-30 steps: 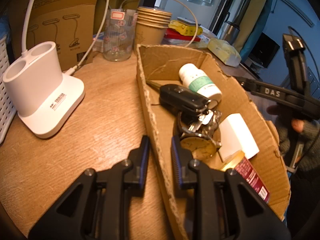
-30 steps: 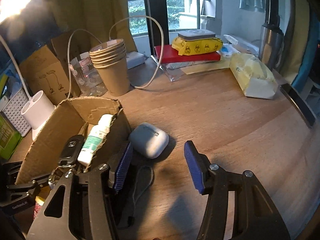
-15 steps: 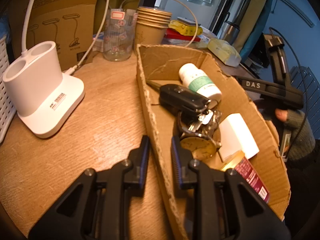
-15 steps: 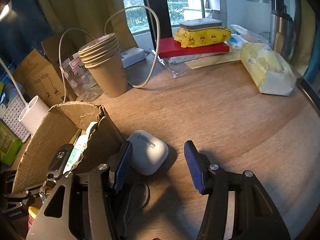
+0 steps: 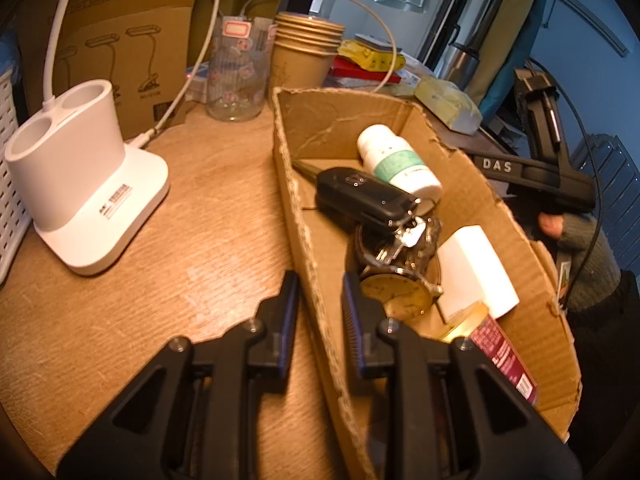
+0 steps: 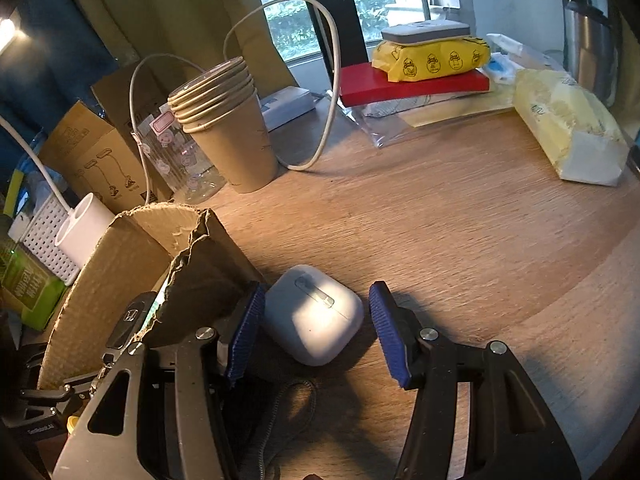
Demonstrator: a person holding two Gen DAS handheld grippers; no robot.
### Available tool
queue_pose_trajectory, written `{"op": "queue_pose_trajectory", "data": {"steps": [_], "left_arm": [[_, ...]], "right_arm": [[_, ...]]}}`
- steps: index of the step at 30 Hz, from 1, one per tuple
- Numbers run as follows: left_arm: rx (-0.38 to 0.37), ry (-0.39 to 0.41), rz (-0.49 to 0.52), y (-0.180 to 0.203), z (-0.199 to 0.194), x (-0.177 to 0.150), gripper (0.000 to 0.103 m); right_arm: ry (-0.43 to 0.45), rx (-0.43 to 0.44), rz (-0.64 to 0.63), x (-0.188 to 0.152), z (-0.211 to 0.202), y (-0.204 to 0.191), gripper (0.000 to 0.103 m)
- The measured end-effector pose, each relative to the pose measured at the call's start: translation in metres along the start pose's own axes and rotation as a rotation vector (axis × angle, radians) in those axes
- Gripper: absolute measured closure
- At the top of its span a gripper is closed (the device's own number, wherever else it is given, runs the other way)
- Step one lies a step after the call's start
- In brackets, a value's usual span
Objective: Organize rigid objects
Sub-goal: 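Move the right gripper to the white earbud case and close on it, then carry the white earbud case into the box and open the right gripper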
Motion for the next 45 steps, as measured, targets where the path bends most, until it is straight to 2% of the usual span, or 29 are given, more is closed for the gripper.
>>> {"op": "queue_pose_trajectory", "data": {"steps": [4, 8, 9, 12, 18, 21, 23, 25, 32, 34, 36, 38, 39, 45], "left_arm": [[0.000, 0.000, 0.000, 0.000, 0.000, 0.000, 0.079], [0.000, 0.000, 0.000, 0.001, 0.000, 0.000, 0.079], [0.000, 0.000, 0.000, 0.000, 0.000, 0.000, 0.079], [0.000, 0.000, -0.001, 0.000, 0.000, 0.000, 0.079], [0.000, -0.001, 0.000, 0.001, 0.000, 0.000, 0.079], [-0.001, 0.000, 0.000, 0.002, 0.000, 0.000, 0.079], [0.000, 0.000, 0.000, 0.001, 0.000, 0.000, 0.079], [0.000, 0.000, -0.001, 0.002, 0.001, 0.000, 0.079], [0.000, 0.000, -0.001, 0.002, 0.001, 0.000, 0.079], [0.000, 0.000, -0.001, 0.001, 0.001, 0.000, 0.079], [-0.001, 0.000, -0.001, 0.002, 0.001, 0.000, 0.079], [-0.001, -0.001, -0.001, 0.002, 0.001, 0.000, 0.079], [-0.001, -0.001, -0.001, 0.001, 0.001, 0.000, 0.079], [0.000, -0.001, -0.001, 0.002, 0.001, 0.000, 0.079]], "right_arm": [[0.018, -0.080, -0.024, 0.001, -0.006, 0.004, 0.041], [0.035, -0.164, -0.031, 0.001, -0.014, 0.009, 0.041], [0.032, -0.161, -0.038, 0.001, -0.015, 0.008, 0.041], [0.019, -0.070, -0.056, -0.001, -0.010, -0.003, 0.040], [-0.012, -0.055, -0.040, 0.000, 0.001, 0.005, 0.040], [-0.025, -0.100, -0.056, 0.000, 0.002, 0.006, 0.040], [-0.032, -0.195, -0.072, 0.000, 0.000, 0.012, 0.040], [-0.033, -0.237, -0.071, -0.001, -0.003, 0.017, 0.040], [-0.040, -0.262, -0.078, 0.003, -0.002, 0.021, 0.040], [-0.048, -0.269, -0.087, 0.004, 0.002, 0.020, 0.035], [-0.055, -0.282, -0.099, 0.005, 0.005, 0.019, 0.035], [-0.052, -0.284, -0.095, 0.004, 0.004, 0.018, 0.037], [-0.047, -0.289, -0.091, 0.003, 0.002, 0.018, 0.041], [-0.023, -0.315, -0.049, 0.000, -0.007, 0.024, 0.041]]}}
Point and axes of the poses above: each gripper's, at about its wrist camera, not at the fingertips, and z roughly the way its jaws point, y to its right, x to its top, the point moved 7 cm from there along z, roughly the way its jaws point, and after that the axes turned 15 degrees about x, right-handed, at the moved point
